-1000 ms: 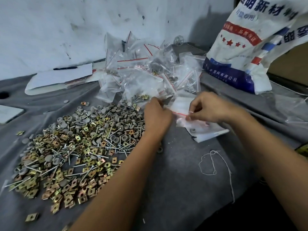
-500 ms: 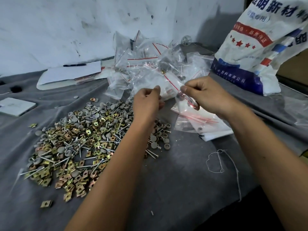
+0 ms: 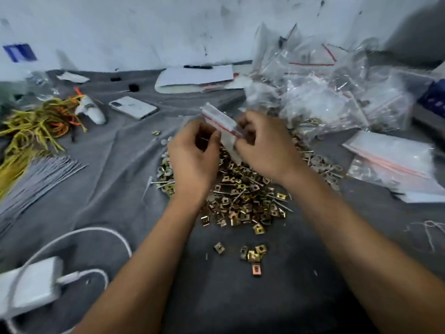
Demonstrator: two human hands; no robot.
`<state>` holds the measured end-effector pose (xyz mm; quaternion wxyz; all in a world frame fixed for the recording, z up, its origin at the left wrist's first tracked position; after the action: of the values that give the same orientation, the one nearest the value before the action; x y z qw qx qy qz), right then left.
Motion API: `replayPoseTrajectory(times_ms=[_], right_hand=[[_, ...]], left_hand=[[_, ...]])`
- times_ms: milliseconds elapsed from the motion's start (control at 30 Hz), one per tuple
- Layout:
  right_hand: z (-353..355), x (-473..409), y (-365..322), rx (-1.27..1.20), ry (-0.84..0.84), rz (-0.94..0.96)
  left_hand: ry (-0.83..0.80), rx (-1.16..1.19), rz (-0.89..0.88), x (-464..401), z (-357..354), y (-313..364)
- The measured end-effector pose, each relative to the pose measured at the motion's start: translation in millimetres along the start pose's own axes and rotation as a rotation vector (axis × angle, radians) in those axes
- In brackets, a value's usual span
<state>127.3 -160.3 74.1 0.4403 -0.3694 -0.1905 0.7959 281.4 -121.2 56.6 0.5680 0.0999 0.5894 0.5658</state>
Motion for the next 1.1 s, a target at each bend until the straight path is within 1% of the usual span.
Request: replayPoseTrajectory(times_ms=[67,100,167,233,300,367,400,433,500,633,700,767,867,1000,1100], right_hand=[[-10,-1,-1,-0.060,0.058,0.007],[-13,0,-1,-0.084,0.090,0.022],[-14,6,2,-0.063,0.131,0.078],[-19,12,3,-0.018,0.121,0.141],[-20,15,6,-0.014,0.130,0.170],[-16,15,8,-0.025,0.177,0.177],[-14,15,10,-0.034,0.191,0.175],[-14,15,10,-0.041,0.194,0.174],[-15,16,8,-0.046,0.177,0.189],[-18,17,5,-0.037,0.130,0.209],[-19,17,7,0.010,0.121,0.185],[-19,17,8,0.046,0.123,0.167],[-16,18,7,0.060,0.145,0.191],[-21,21,6,0.110,0.106,0.204],[-27,20,5,0.064,0.046,0.228]], left_hand=[[0.034,0.012,0.024,-3,13,-10],[0.015,0.052,0.039,-4,14,-13],[-0.101,0.159,0.063,-4,4,-13],[-0.192,0.182,0.089,-1,-6,-12],[-0.184,0.236,0.171,4,-12,-15],[-0.150,0.437,0.336,8,-16,-25],[-0.161,0.559,0.415,10,-20,-28],[-0.184,0.659,0.465,11,-24,-29],[-0.230,0.751,0.493,10,-29,-31],[-0.292,0.768,0.448,10,-31,-32],[-0.287,0.753,0.428,8,-30,-32],[-0.244,0.639,0.378,4,-25,-32],[-0.192,0.451,0.275,1,-18,-29],[-0.171,0.292,0.207,5,-16,-24],[-0.175,0.257,0.190,5,-16,-22]])
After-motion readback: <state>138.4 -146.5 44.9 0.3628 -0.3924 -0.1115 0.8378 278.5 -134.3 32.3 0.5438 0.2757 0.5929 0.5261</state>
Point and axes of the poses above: each hand's wrist, its own x-axis away from the middle knuckle, its own z-axis out of the back of the hand, y = z × x, the point moved 7 cm from there along -x, towards the middle knuckle, and after that the axes turned 4 degrees about -y, right-handed, at the moved point
